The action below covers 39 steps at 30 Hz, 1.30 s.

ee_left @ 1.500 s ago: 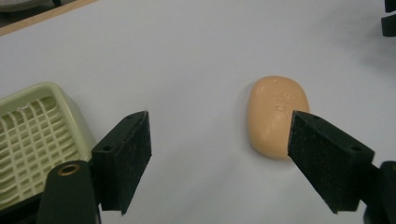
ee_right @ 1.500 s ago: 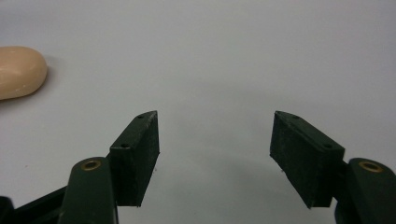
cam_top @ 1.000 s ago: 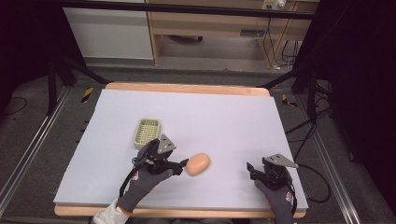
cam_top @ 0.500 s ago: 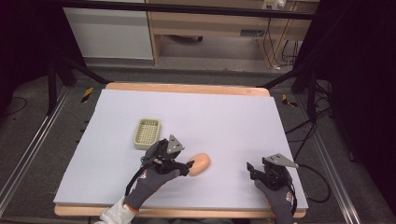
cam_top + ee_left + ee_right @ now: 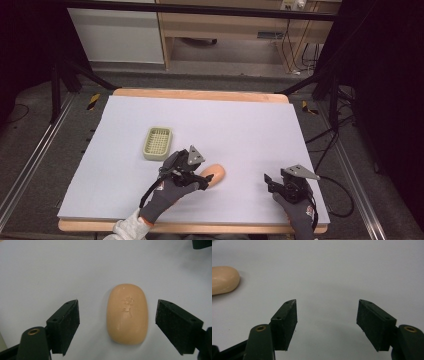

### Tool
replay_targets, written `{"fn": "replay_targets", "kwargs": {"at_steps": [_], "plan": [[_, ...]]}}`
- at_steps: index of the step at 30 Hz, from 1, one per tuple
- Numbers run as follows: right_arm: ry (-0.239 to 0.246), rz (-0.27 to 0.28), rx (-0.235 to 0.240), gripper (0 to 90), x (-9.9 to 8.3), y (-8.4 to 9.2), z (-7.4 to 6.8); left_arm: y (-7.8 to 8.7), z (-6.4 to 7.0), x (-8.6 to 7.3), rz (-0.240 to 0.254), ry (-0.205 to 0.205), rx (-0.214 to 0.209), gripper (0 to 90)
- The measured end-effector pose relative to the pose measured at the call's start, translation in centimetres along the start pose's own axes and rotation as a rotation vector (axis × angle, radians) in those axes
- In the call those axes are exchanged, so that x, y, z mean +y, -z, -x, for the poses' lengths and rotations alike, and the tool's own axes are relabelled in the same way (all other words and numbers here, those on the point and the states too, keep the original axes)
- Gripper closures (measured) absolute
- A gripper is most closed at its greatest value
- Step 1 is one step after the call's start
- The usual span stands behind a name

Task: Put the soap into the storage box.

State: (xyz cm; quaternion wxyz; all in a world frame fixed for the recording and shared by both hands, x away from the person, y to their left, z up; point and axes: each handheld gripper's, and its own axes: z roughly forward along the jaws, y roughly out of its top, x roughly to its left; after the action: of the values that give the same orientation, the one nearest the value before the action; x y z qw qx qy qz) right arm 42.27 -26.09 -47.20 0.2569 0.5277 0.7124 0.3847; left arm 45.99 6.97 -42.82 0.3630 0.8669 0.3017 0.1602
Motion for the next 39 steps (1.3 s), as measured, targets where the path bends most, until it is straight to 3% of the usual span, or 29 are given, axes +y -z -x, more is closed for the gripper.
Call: {"fn": "replay_targets", "kwargs": {"at_steps": [18,39], "plan": [[-0.001,0.001,0.011,32.9,0.0,0.0,-0.1,-2.4,1.0,0.2,-0.044,-0.031,-0.013,18.3],[0.008,-0.006,0.012,33.0,0.0,-0.2,-0.2,-4.2,1.0,-0.2,-0.094,-0.037,-0.02,23.6]]}}
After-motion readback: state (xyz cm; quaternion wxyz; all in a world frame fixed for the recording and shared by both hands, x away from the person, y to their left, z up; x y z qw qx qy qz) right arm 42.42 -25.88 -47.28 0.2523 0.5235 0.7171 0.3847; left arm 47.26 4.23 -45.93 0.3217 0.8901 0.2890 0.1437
